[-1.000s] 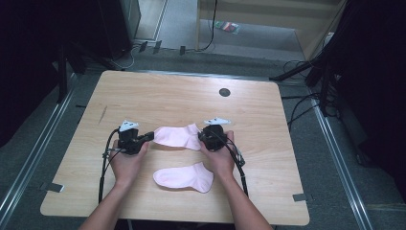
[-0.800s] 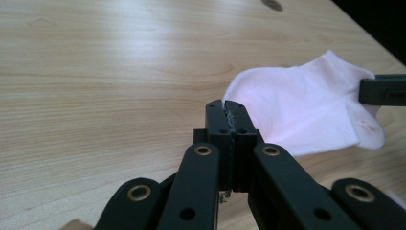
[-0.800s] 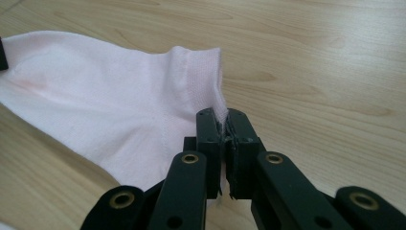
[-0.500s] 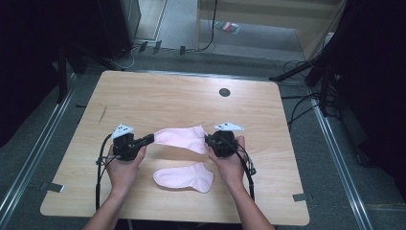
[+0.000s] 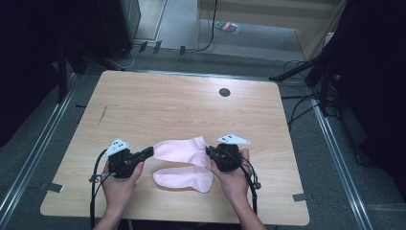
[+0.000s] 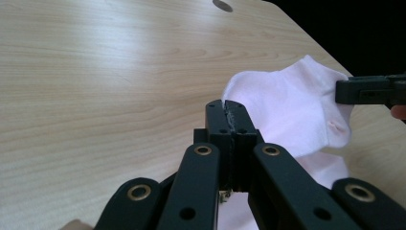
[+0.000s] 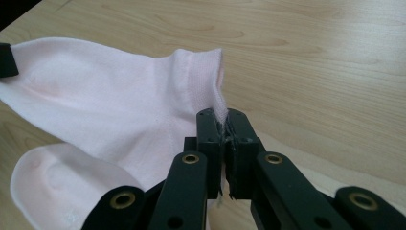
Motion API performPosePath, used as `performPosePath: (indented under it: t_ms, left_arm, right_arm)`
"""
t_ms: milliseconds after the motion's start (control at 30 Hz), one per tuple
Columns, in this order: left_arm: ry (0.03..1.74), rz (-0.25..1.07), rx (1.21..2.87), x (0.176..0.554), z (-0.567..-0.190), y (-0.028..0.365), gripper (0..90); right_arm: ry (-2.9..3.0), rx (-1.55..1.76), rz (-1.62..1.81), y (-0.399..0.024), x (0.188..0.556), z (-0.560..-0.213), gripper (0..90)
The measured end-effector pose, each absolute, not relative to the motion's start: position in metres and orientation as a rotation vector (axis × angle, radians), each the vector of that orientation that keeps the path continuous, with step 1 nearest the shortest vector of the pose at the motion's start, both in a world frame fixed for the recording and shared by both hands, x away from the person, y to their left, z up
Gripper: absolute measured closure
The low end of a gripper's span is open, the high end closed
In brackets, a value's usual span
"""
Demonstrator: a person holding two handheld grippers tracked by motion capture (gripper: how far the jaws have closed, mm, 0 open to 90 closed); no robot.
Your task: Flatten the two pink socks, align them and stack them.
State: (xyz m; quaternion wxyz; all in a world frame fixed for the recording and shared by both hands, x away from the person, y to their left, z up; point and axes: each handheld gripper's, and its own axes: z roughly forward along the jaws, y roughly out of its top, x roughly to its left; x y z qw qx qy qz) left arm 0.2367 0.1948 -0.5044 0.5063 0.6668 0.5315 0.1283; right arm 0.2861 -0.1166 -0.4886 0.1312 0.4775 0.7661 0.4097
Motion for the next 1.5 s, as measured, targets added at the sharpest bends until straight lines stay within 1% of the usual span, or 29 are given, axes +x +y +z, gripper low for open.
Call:
performPosePath:
  t_ms: [67, 167, 333, 600, 667, 767, 933, 1100, 1167, 1233, 1300, 1400, 1500]
  left_arm:
    - [1.265, 0.323, 1.632, 0.229, -0.503, 0.193, 90.0]
    - [1.260, 0.305, 1.631, 0.220, -0.504, 0.194, 90.0]
    - [1.248, 0.283, 1.682, 0.204, -0.512, 0.191, 90.0]
    - [1.254, 0.286, 1.783, 0.201, -0.527, 0.175, 90.0]
    - [1.254, 0.279, 1.821, 0.202, -0.533, 0.171, 90.0]
    - [1.270, 0.311, 1.873, 0.203, -0.539, 0.170, 90.0]
    - [1.281, 0.329, 1.854, 0.203, -0.542, 0.175, 90.0]
    - [1.258, 0.349, 1.824, 0.198, -0.532, 0.179, 90.0]
    - [1.260, 0.352, 1.866, 0.200, -0.535, 0.181, 90.0]
    - [1.272, 0.312, 1.912, 0.204, -0.542, 0.181, 90.0]
    - [1.272, 0.305, 1.937, 0.206, -0.547, 0.180, 90.0]
    - [1.257, 0.351, 1.962, 0.206, -0.547, 0.175, 90.0]
    - [1.237, 0.414, 1.986, 0.206, -0.548, 0.173, 90.0]
  right_arm:
    - [2.228, 1.371, 1.182, -0.118, 0.279, -0.488, 87.1]
    - [2.242, 1.368, 1.181, -0.121, 0.273, -0.490, 87.1]
    - [2.264, 1.384, 1.189, -0.130, 0.251, -0.499, 87.1]
    - [2.288, 1.440, 1.164, -0.140, 0.236, -0.515, 87.1]
    - [2.289, 1.445, 1.165, -0.141, 0.236, -0.521, 87.0]
    - [2.303, 1.457, 1.166, -0.138, 0.236, -0.529, 87.0]
    - [2.300, 1.442, 1.188, -0.134, 0.238, -0.531, 86.9]
    - [2.286, 1.418, 1.223, -0.133, 0.236, -0.519, 86.9]
    - [2.295, 1.395, 1.224, -0.130, 0.232, -0.515, 86.9]
    - [2.307, 1.397, 1.215, -0.129, 0.233, -0.519, 86.9]
    - [2.314, 1.415, 1.177, -0.128, 0.236, -0.528, 86.9]
    - [2.317, 1.456, 1.143, -0.130, 0.239, -0.541, 86.9]
    - [2.310, 1.463, 1.143, -0.132, 0.241, -0.541, 86.9]
